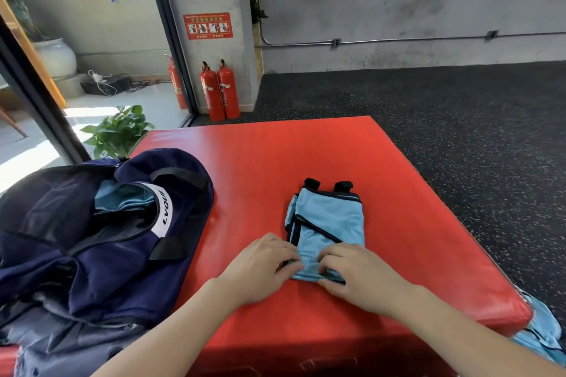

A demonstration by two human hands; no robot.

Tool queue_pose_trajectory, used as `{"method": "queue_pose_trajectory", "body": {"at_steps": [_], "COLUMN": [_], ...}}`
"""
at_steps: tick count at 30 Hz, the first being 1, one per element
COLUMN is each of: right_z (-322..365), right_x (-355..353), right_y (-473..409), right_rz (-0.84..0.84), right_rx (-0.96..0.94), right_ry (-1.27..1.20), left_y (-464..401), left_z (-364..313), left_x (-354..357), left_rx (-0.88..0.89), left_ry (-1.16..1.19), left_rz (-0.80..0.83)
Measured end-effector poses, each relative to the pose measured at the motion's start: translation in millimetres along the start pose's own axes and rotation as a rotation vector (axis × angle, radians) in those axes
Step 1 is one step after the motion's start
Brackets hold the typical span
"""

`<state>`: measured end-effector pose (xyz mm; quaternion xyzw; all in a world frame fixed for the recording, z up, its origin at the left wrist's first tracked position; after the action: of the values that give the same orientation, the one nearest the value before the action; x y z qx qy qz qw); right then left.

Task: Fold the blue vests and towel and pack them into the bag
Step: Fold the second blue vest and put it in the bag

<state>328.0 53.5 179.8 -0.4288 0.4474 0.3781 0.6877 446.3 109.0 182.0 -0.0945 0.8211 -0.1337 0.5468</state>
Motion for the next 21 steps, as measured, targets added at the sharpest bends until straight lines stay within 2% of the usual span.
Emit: {"method": "queue_pose_trajectory", "body": {"at_steps": [3,7,10,13,17,19,21], "right_z": [-1.8,-14.7,-19.7,-16.4,-23.1,-34.4,-44.0], "right_x": [3.7,0.9,-8.3,-16.3,-27.3,-35.1,-45.5], "right_y": [-2.6,-5.7,-4.9,0.3,9.6,13.7,14.9], "right_rz": [-0.005,0.006,-0.041,-0.025,0.087,0.101,0.049], "right_rx": [0.033,0.167,0.235,0.214,0.265,0.356,0.413], "right_ry": [0.005,-0.129,-0.203,-0.078,0.095,0.031,-0.139], "left_y": [-1.2,-3.0,-4.1,-5.1,-5.2,-5.4,-5.8], "left_z": [0.5,0.0,-3.0,-1.0,-0.6,-1.7,-5.8], "left_x": [0.3,5.9,4.4,-6.4,-23.4,-28.0,-31.9], "left_rx": [-0.006,0.004,0.025,-0.048,-0.108,-0.156,-0.218], "left_ry": [-0.040,-0.112,-0.127,-0.037,0.106,0.216,0.326], "left_rz": [0.013,0.055,0.014,-0.071,-0.199,-0.207,-0.211]}}
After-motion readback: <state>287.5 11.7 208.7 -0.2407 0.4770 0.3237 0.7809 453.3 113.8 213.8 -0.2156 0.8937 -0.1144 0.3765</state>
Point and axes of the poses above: each hand's wrist, its own y-axis away from the middle knuckle, its own x-axis out of the palm, z = x × y, the point moved 10 cm from there along -y, towards the middle knuckle, and after that the axes turned 7 degrees about -z, right-handed, at the moved point
